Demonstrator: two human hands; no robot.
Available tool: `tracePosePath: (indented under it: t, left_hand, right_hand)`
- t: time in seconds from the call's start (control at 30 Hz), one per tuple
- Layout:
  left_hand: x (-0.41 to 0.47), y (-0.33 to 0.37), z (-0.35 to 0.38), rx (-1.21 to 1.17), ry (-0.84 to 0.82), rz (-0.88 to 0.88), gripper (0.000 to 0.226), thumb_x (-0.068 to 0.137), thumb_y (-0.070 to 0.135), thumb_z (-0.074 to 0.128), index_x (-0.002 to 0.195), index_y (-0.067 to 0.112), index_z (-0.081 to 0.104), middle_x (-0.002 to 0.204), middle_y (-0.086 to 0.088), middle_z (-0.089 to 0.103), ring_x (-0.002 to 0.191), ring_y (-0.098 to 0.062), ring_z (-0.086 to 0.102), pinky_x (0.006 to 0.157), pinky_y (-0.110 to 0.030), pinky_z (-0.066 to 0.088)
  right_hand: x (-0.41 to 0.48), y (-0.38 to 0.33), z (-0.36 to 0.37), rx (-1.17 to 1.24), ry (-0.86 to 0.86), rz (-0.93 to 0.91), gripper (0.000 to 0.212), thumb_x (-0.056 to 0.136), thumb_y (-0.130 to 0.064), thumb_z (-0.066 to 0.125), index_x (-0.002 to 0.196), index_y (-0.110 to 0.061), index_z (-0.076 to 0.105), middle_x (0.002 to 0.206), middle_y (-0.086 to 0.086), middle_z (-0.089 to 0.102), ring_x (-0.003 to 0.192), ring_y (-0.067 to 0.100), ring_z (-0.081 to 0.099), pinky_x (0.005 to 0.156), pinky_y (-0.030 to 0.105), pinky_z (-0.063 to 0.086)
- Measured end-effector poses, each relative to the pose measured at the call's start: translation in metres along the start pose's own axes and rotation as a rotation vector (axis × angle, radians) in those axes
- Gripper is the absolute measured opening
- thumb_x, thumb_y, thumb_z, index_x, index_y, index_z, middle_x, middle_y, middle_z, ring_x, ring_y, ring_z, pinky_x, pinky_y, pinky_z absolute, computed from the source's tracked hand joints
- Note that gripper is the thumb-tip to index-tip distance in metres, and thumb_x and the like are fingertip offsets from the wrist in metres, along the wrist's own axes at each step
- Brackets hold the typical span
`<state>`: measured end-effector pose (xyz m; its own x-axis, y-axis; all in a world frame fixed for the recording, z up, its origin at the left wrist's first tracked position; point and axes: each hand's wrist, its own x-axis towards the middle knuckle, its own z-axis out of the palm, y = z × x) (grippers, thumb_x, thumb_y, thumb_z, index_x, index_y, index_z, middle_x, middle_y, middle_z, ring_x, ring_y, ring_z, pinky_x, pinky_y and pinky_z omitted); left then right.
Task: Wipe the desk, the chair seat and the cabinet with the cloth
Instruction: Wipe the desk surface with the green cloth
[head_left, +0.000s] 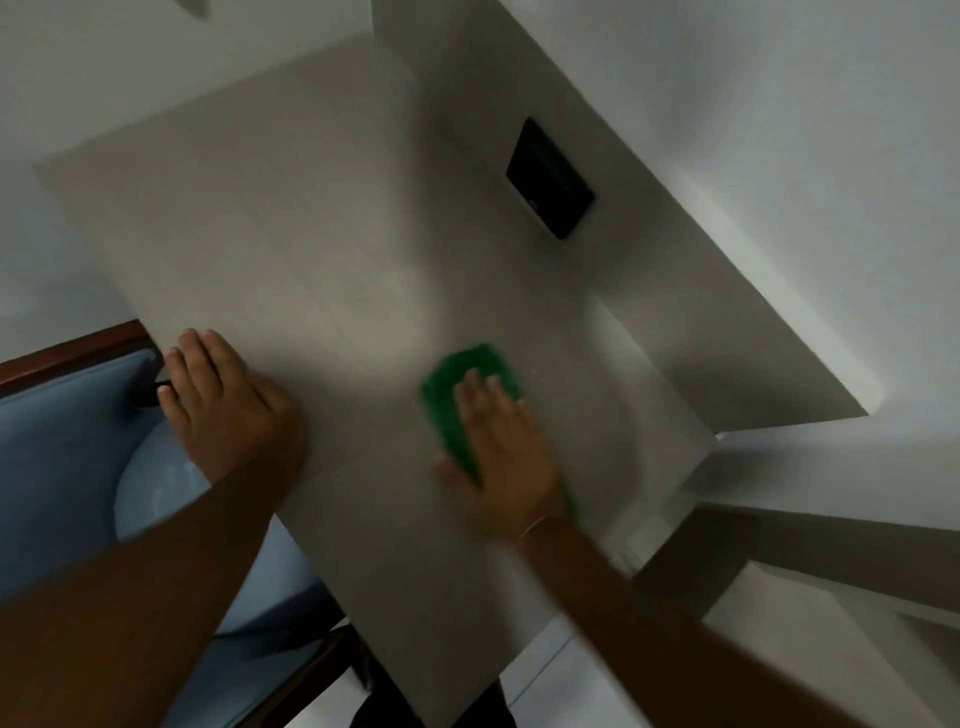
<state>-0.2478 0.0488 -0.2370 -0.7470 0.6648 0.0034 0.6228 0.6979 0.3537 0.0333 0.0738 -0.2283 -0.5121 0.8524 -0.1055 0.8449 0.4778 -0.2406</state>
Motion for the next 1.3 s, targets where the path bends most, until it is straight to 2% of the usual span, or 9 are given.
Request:
tracePosePath:
  t: [0.07, 0.17, 0.57, 0.73, 0.87, 1.07, 1.17, 1.23, 1.3]
  left_hand:
    - [-0.001, 0.002, 0.001, -0.006, 0.007, -0.003, 0.071, 0.11, 0.028, 0.027, 0.176, 0.006, 0.019, 0.187, -0.017, 0.015, 0.175, -0.037, 0.011, 0.141, -0.057, 0.004]
    - [0.0, 0.005, 0.003, -0.008, 0.028, 0.015, 0.07, 0.11, 0.027, 0.028, 0.176, 0.004, 0.02, 0.186, -0.018, 0.017, 0.174, -0.038, 0.012, 0.14, -0.056, 0.004]
    - [-0.005, -0.001, 0.015, 0.0, 0.053, 0.019, 0.069, 0.11, 0.029, 0.029, 0.175, 0.005, 0.027, 0.184, -0.017, 0.025, 0.173, -0.036, 0.021, 0.14, -0.052, 0.005]
    - [-0.02, -0.002, -0.013, 0.065, -0.146, 0.057, 0.072, 0.111, 0.033, 0.021, 0.176, 0.002, 0.021, 0.186, -0.018, 0.018, 0.174, -0.034, 0.016, 0.142, -0.051, 0.003]
    - [-0.052, -0.037, -0.053, 0.194, -0.347, 0.14, 0.072, 0.111, 0.037, 0.004, 0.179, 0.013, 0.006, 0.189, -0.005, 0.001, 0.176, -0.019, 0.004, 0.14, -0.045, -0.01]
    - [-0.122, -0.157, -0.135, 0.28, -0.278, -0.211, 0.069, 0.115, 0.045, 0.018, 0.176, 0.021, -0.003, 0.189, -0.003, 0.0, 0.176, -0.02, 0.001, 0.143, -0.047, -0.001]
    - [-0.133, -0.218, -0.175, 0.375, -0.219, -0.284, 0.082, 0.105, 0.054, 0.006, 0.178, 0.018, 0.012, 0.188, -0.006, 0.008, 0.176, -0.025, 0.008, 0.141, -0.048, 0.001]
    - [-0.137, -0.251, -0.197, 0.42, -0.218, -0.372, 0.085, 0.103, 0.056, -0.005, 0.179, 0.019, 0.009, 0.189, -0.007, 0.004, 0.176, -0.027, 0.005, 0.141, -0.048, 0.001]
    - [-0.138, -0.271, -0.202, 0.424, -0.214, -0.429, 0.087, 0.102, 0.056, -0.012, 0.18, 0.02, 0.006, 0.189, -0.007, 0.0, 0.176, -0.028, 0.001, 0.141, -0.049, 0.0]
  right_hand:
    - [-0.039, -0.062, 0.028, 0.035, -0.048, -0.138, 0.082, 0.105, -0.062, 0.037, 0.169, -0.019, 0.008, 0.178, 0.001, 0.002, 0.164, 0.021, 0.003, 0.129, 0.048, 0.015]
    - [-0.073, -0.112, 0.052, 0.083, -0.038, -0.145, 0.084, 0.105, -0.066, 0.035, 0.169, -0.021, 0.006, 0.178, -0.002, 0.0, 0.164, 0.02, 0.003, 0.129, 0.044, 0.006]
    - [-0.079, -0.11, 0.054, 0.074, -0.039, -0.078, 0.076, 0.105, -0.065, 0.034, 0.168, -0.031, 0.009, 0.177, 0.008, -0.002, 0.164, 0.027, -0.002, 0.131, 0.042, -0.003]
    - [-0.087, -0.112, 0.056, 0.083, -0.057, -0.068, 0.068, 0.108, -0.057, 0.031, 0.168, -0.034, 0.008, 0.177, 0.006, -0.003, 0.164, 0.027, 0.002, 0.128, 0.045, 0.008]
    - [-0.078, -0.115, 0.052, 0.09, -0.06, -0.042, 0.071, 0.104, -0.044, 0.043, 0.168, -0.033, 0.014, 0.177, 0.005, 0.004, 0.163, 0.029, 0.012, 0.126, 0.045, 0.012]
    - [-0.07, -0.115, 0.04, 0.209, 0.006, 0.002, 0.055, 0.105, -0.037, 0.043, 0.158, -0.026, 0.045, 0.171, 0.005, 0.027, 0.157, 0.028, 0.033, 0.123, 0.044, 0.025]
    - [-0.07, -0.128, 0.033, 0.486, 0.103, 0.14, 0.051, 0.109, -0.037, 0.034, 0.154, -0.02, 0.049, 0.166, -0.001, 0.04, 0.154, 0.024, 0.038, 0.122, 0.049, 0.034]
    - [-0.072, -0.15, 0.031, 0.672, 0.104, 0.218, 0.05, 0.11, -0.035, 0.036, 0.156, -0.019, 0.047, 0.163, 0.001, 0.046, 0.151, 0.025, 0.041, 0.121, 0.05, 0.039]
    - [-0.081, -0.177, 0.028, 0.834, 0.039, 0.212, 0.048, 0.11, -0.034, 0.042, 0.157, -0.023, 0.046, 0.161, -0.005, 0.048, 0.15, 0.019, 0.045, 0.121, 0.04, 0.04]
